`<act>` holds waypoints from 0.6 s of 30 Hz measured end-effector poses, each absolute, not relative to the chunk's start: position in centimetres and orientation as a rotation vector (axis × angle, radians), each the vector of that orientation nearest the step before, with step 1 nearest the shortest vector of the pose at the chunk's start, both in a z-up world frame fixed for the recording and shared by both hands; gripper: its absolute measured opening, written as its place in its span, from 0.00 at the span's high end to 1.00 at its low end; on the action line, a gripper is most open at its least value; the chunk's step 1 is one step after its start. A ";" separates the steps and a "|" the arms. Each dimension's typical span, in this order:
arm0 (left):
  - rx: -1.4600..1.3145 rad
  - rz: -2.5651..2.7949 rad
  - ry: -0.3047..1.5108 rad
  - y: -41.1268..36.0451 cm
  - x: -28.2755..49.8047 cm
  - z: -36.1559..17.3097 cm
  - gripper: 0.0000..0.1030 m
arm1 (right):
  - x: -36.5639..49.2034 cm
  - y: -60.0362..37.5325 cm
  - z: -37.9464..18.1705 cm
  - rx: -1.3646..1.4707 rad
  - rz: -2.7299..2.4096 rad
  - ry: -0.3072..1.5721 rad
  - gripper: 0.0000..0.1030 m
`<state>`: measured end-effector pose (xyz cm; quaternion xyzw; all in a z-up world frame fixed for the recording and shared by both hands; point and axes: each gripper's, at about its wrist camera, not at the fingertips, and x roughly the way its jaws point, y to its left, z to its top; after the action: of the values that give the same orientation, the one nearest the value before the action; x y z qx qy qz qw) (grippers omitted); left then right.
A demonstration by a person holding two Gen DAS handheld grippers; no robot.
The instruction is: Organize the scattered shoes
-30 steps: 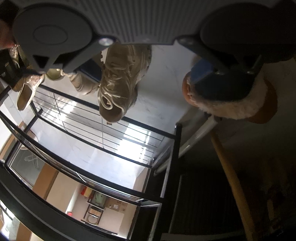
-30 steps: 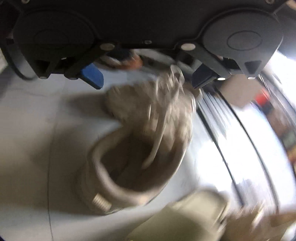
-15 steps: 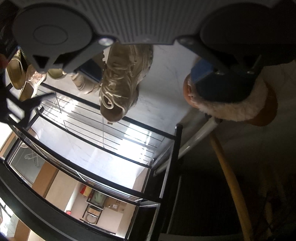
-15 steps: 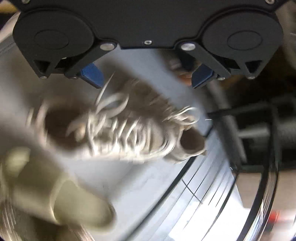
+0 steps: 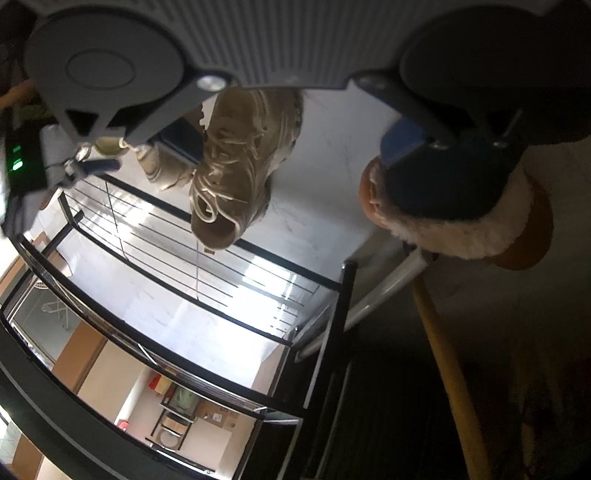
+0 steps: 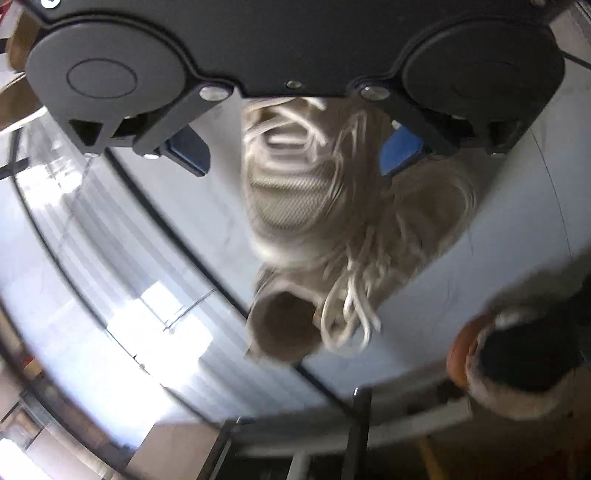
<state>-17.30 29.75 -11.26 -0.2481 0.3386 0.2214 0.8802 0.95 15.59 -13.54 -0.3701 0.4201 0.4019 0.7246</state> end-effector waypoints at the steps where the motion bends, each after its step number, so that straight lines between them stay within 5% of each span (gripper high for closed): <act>1: -0.523 0.461 0.715 29.8 -17.2 -11.4 0.01 | 1.1 15.6 -14.0 -0.808 0.886 0.947 0.05; 7: -0.534 0.463 0.735 29.9 -17.1 -11.8 0.01 | 1.3 16.2 -15.7 -0.762 0.869 1.025 0.02; 18: -0.547 0.478 0.730 30.2 -17.3 -11.7 0.01 | -1.3 16.3 -14.9 -0.849 0.916 1.024 0.13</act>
<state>-17.29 30.22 -11.74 -0.2618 0.3493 0.2288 0.8701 -1.28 16.27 -14.94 -0.3800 0.4583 0.4096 0.6912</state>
